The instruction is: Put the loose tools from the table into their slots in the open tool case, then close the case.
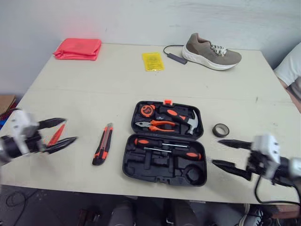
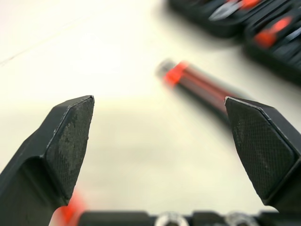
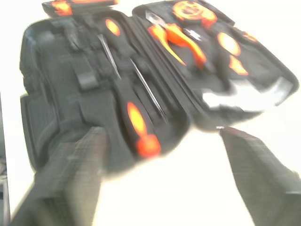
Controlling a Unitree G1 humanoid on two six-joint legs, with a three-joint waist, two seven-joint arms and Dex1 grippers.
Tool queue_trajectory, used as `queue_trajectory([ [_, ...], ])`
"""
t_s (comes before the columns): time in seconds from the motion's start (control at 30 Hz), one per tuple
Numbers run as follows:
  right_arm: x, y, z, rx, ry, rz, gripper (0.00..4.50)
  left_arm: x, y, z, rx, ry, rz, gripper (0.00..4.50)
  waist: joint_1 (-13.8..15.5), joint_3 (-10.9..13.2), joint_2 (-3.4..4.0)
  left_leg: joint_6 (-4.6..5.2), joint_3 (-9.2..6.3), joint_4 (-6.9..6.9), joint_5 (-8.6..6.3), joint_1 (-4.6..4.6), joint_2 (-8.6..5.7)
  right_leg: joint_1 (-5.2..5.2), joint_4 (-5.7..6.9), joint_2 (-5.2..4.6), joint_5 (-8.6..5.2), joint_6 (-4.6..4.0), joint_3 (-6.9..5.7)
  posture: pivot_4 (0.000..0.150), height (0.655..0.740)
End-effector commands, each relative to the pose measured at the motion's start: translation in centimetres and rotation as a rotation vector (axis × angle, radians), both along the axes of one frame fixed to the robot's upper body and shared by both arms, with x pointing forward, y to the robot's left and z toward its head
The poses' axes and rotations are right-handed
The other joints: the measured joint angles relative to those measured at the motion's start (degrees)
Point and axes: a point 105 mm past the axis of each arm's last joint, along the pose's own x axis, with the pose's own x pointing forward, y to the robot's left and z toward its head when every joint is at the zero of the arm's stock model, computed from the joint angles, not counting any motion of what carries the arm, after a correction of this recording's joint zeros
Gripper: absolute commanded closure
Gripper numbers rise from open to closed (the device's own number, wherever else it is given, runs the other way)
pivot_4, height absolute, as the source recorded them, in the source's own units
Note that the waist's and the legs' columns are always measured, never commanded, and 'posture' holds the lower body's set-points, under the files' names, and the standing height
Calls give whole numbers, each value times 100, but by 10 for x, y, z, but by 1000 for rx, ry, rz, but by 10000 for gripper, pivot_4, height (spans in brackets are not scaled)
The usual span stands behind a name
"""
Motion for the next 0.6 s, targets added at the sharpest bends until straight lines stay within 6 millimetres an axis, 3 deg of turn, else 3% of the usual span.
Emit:
queue_trajectory([
  [0.03, -13, -45, 12, -42, -115, -126, 255, -20, 51, 14, 37, -67, 194, 0, -1, 0, -1, 1, 1, 0, -5, 3, 1, 0, -2, 0, 0, 0, -1, 1500, 7400],
  [0.13, -27, -89, 1, -106, -97, -288, 255, -40, 91, 4, 60, -52, 374, 0, -9, 0, 0, -3, 4, -5, -10, 6, 5, -2, -5, -4, 0, -1, 5, 1500, 7400],
  [0.23, -41, -126, -9, -152, -77, -419, 255, -58, 115, -7, 84, -21, 495, 0, -16, 1, 3, -6, 10, -17, -12, 8, 5, -7, -8, -7, -2, -3, 14, 1500, 7400],
  [0.33, -49, -143, -15, -177, -69, -475, 255, -63, 127, -6, 70, -48, 563, 0, -12, 3, 5, -8, 14, -17, -16, 9, 7, -11, -6, -10, -3, -5, 15, 1500, 7400],
  [0.47, -39, -136, -11, -158, -104, -447, 255, -59, 121, -9, 64, -53, 528, 0, -22, 5, 13, -43, 10, -16, -30, 15, 14, -9, 1, -13, -3, -13, 39, 1500, 7400],
  [0.6, -16, -94, -3, -25, -167, -310, 255, -44, 106, -14, 20, -65, 475, 0, -62, 5, 19, -52, 8, -19, -29, 16, 21, -10, 4, -12, -5, -19, 39, 1500, 7400],
])
